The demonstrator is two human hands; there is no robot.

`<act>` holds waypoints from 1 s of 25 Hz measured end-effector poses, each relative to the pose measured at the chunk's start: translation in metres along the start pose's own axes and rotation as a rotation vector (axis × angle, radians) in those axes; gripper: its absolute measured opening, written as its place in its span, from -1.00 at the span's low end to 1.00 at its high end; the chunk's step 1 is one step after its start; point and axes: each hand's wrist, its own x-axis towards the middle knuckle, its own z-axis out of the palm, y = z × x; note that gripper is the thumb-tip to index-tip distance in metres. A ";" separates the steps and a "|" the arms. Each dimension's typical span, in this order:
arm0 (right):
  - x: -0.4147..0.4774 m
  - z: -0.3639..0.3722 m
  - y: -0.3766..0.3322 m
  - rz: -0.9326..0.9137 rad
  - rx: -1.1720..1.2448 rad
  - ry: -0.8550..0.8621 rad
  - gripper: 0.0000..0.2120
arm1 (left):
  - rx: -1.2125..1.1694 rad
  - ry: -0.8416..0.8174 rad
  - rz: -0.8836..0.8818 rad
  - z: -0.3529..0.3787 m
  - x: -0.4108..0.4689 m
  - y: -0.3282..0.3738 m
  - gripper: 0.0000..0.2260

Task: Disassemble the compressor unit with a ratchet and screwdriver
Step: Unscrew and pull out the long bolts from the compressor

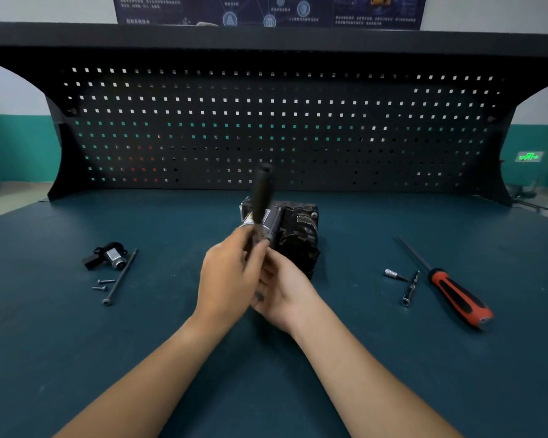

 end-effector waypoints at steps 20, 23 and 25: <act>-0.002 -0.001 -0.005 0.040 -0.064 0.062 -0.85 | -0.460 0.135 -0.534 -0.003 0.008 -0.001 -0.85; 0.000 0.001 -0.004 0.014 -0.038 0.095 -0.89 | -0.682 0.162 -0.713 0.000 0.008 0.001 -0.85; 0.003 0.000 -0.005 0.018 -0.038 0.114 -0.90 | -0.542 0.109 -0.520 -0.002 0.005 0.005 -0.84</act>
